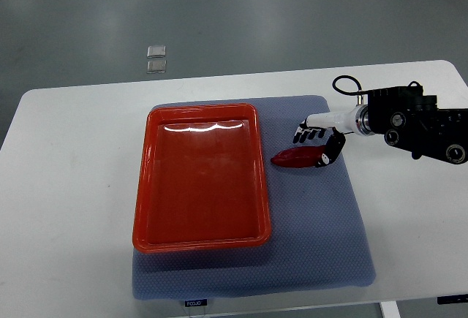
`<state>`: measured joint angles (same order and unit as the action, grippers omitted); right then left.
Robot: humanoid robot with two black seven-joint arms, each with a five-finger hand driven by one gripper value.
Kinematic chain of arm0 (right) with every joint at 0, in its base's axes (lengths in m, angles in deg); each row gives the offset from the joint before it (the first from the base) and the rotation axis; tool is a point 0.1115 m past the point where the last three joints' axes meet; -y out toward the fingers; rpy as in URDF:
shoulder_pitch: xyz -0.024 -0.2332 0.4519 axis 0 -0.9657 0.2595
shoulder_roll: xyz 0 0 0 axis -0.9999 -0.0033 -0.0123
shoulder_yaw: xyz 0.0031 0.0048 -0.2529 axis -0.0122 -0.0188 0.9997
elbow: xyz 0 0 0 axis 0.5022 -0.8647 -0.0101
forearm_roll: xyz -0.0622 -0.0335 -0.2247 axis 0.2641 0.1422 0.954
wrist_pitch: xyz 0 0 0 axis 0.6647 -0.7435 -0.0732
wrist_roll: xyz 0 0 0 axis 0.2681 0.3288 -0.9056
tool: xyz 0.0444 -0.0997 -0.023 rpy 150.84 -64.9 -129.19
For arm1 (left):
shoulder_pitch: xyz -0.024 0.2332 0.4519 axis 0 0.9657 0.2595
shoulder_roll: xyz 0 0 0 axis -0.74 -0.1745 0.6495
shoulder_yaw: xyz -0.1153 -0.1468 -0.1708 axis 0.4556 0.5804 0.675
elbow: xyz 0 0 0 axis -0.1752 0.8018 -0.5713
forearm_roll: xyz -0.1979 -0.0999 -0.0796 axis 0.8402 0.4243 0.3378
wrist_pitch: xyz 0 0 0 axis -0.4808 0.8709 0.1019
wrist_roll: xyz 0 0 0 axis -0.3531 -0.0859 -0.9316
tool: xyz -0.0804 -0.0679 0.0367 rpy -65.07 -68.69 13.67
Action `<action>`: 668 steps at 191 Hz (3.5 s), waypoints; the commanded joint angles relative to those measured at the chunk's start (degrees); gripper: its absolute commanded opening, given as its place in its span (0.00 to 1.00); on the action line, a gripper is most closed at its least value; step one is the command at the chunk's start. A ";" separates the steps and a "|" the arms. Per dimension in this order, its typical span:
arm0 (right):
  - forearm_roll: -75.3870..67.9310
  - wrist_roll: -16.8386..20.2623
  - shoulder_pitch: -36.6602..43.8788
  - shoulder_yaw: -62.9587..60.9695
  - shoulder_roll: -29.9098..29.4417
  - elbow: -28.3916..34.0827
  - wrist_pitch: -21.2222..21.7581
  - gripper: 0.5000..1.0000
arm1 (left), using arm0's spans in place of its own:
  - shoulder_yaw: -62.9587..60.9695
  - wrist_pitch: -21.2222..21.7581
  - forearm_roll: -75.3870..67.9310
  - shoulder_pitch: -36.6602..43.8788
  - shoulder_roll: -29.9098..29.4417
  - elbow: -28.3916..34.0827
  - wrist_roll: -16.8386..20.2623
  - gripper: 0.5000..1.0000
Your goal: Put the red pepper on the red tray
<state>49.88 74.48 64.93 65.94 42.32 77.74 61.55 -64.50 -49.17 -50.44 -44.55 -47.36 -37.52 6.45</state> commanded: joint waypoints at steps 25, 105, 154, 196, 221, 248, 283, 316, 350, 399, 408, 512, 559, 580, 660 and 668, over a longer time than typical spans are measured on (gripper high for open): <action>0.08 -0.02 0.17 0.09 0.08 0.09 0.52 0.29 | 0.00 0.00 0.00 0.00 0.00 0.00 0.00 1.00; -0.01 -0.02 0.96 0.00 0.08 0.27 0.25 0.04 | 0.00 0.00 0.00 0.00 0.00 0.00 0.00 1.00; -0.10 -0.02 3.33 -0.35 0.52 0.01 0.17 0.05 | 0.08 0.00 0.00 0.00 0.00 0.00 0.00 1.00; -0.89 -0.02 6.85 -0.53 0.08 -0.52 0.43 0.06 | 0.08 0.00 0.00 0.00 0.00 0.00 0.00 1.00; -1.15 -0.11 9.49 -0.53 -0.01 -1.05 0.87 0.07 | 0.08 0.00 0.00 0.00 0.00 0.00 0.00 1.00; -2.12 -0.46 11.95 -0.70 -3.52 -1.05 0.96 0.10 | 0.08 0.00 0.00 0.00 0.00 0.08 0.00 1.00; -6.16 -0.55 13.53 -1.14 -8.89 -1.49 0.96 0.11 | 0.08 0.00 0.00 0.00 0.00 0.08 0.00 1.00; -6.25 -0.63 13.62 -1.23 -16.27 -3.42 0.78 0.14 | 0.17 0.00 0.00 0.00 0.00 0.08 0.00 1.00; -6.16 -0.72 12.65 -1.14 -22.77 -6.06 0.61 0.16 | 0.17 0.00 0.00 0.00 0.00 0.17 0.00 1.00; -5.99 -0.63 10.28 -1.14 -26.11 -8.78 0.34 0.21 | 0.17 0.00 0.00 0.00 0.00 0.08 0.00 1.00; -5.81 -0.63 9.40 -1.06 -26.20 -8.87 0.17 0.25 | 0.17 0.00 0.00 0.00 0.00 0.08 0.00 1.00; -6.25 -0.90 8.26 -1.32 -26.20 -9.05 0.17 0.82 | 0.08 0.00 0.00 0.00 0.00 0.08 0.00 1.00; -6.16 -3.45 8.26 -7.74 -25.32 -9.66 0.17 0.83 | 0.17 0.00 0.00 0.00 0.00 0.17 0.00 1.00; -6.34 -5.56 7.90 -15.03 -23.92 -12.30 0.08 0.83 | 0.17 0.00 0.00 0.09 0.00 0.08 0.00 1.00; -20.31 -10.04 -6.86 -52.29 -21.89 -16.78 0.08 0.83 | 0.17 0.00 0.00 0.00 0.00 0.17 0.00 1.00; -21.37 -10.04 -8.00 -56.15 -21.89 -17.04 -0.01 0.83 | 0.17 0.00 0.00 0.00 0.00 0.08 0.00 1.00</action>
<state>30.76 64.73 59.74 18.79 20.40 61.06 61.66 -64.33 -49.17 -50.44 -44.53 -47.37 -37.39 6.44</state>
